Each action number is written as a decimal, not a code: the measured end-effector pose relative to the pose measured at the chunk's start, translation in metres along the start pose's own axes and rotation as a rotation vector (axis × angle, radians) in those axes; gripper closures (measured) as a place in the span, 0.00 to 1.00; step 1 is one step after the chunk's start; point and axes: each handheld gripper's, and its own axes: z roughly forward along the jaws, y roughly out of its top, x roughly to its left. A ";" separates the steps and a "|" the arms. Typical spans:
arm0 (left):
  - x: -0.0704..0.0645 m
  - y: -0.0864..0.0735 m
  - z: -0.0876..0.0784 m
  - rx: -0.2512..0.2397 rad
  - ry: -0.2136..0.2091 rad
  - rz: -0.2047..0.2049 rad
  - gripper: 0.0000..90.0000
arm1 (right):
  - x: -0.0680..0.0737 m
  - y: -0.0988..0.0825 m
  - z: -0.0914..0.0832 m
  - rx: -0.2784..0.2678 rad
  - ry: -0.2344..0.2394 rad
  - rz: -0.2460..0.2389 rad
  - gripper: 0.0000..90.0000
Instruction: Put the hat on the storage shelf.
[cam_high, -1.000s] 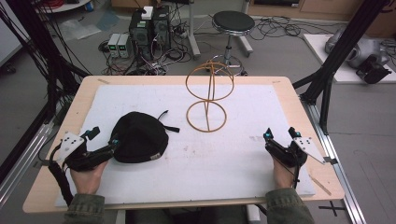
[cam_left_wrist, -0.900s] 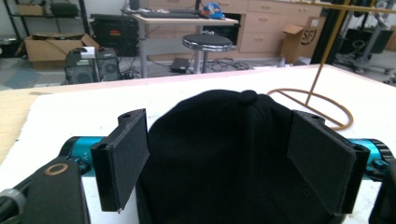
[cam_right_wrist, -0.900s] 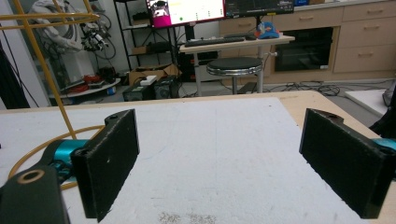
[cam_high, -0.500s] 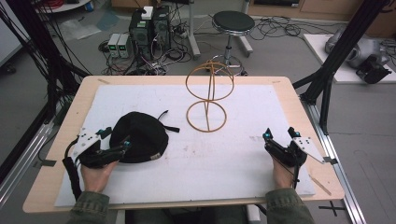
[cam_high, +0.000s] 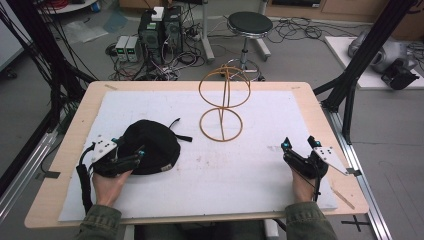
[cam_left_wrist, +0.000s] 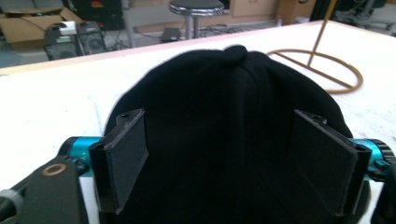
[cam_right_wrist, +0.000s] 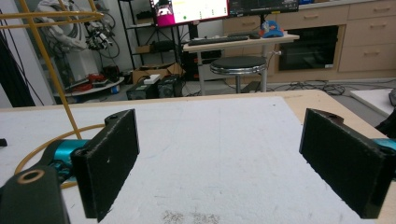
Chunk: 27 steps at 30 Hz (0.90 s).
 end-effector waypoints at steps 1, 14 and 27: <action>-0.001 -0.001 0.001 0.013 -0.007 0.007 0.24 | 0.000 0.000 0.000 -0.002 -0.002 0.001 0.12; 0.001 -0.004 0.004 0.091 -0.032 -0.008 0.39 | 0.000 0.000 0.000 -0.001 -0.005 0.002 0.12; 0.003 -0.005 0.004 0.137 -0.052 0.000 0.91 | 0.000 0.000 0.000 0.001 -0.006 0.007 0.12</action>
